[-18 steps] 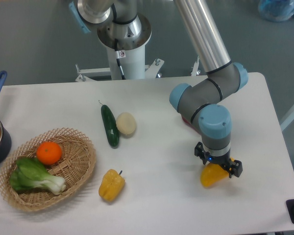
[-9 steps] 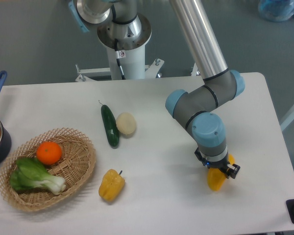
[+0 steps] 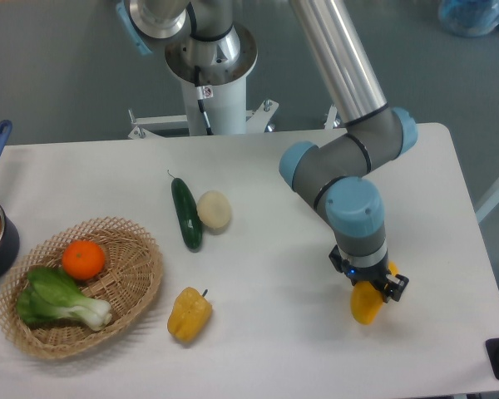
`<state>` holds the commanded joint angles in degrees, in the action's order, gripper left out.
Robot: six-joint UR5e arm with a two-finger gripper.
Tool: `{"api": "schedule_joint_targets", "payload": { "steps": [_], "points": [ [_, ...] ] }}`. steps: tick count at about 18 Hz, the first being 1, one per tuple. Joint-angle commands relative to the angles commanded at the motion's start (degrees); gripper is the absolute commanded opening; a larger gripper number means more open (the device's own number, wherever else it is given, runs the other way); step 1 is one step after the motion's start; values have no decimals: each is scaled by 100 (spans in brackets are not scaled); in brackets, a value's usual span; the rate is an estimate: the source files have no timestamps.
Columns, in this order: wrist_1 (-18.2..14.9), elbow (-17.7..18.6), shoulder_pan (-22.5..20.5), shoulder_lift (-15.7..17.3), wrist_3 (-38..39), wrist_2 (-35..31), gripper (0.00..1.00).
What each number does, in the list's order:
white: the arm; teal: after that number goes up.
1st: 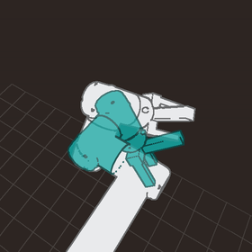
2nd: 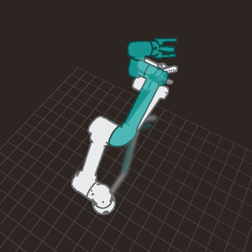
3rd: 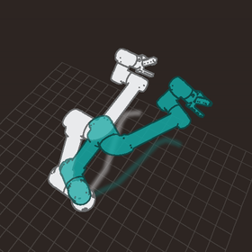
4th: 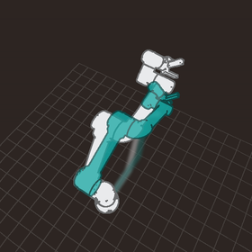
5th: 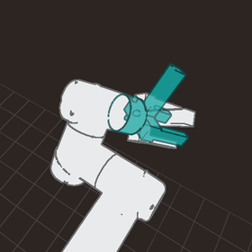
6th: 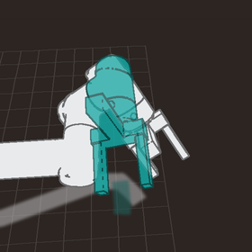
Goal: Pick up the mango from the table
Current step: 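Close the gripper fingers on the yellow mango, then lift the grasped mango up off the table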
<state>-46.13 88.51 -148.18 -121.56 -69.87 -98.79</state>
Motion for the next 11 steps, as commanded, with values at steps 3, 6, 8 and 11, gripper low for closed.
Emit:
{"api": "schedule_joint_targets", "payload": {
  "steps": [3, 6, 8, 11],
  "points": [
    [-299, -26, -132, 220, -61, 44, 27],
    [-432, -44, -299, 300, -53, 446, 27],
    [-432, -61, -378, 405, -44, 685, 27],
    [-467, -149, -370, 440, -26, 712, 27]
  ]
}}
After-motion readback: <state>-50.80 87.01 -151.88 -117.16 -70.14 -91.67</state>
